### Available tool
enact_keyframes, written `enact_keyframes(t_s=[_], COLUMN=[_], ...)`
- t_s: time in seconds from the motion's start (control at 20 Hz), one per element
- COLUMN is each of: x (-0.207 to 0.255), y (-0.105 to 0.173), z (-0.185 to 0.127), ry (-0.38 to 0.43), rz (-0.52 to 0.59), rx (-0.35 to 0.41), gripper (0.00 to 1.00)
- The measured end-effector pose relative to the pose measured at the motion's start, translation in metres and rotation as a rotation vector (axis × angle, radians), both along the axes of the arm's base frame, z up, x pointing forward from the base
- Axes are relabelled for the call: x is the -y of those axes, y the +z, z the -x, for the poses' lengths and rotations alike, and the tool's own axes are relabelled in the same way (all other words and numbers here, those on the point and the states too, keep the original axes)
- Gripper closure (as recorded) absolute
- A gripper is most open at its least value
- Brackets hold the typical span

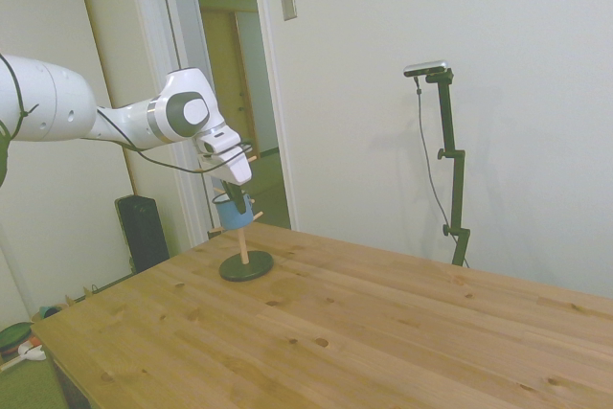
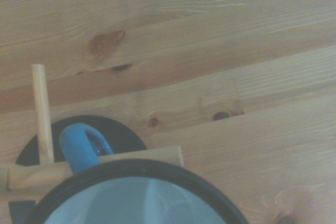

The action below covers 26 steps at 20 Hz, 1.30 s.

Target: Hang the mug

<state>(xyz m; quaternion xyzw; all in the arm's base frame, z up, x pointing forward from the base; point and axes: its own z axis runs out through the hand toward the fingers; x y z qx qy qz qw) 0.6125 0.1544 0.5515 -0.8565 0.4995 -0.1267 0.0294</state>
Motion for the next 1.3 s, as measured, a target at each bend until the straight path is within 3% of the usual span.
enact_keyframes(t_s=[0.05, 0.1, 1.0, 1.3], x=[-0.003, -0.005, 0.001, 0.029], y=[-0.001, -0.002, -0.012, -0.004], z=[-0.001, -0.001, -0.001, 0.017], ry=[0.0, -0.001, -0.029, -0.062], rz=[0.002, 0.004, 0.013, 0.002], rx=[0.0, -0.004, -0.027, -0.001], gripper=[1.0, 0.0, 0.0, 0.0])
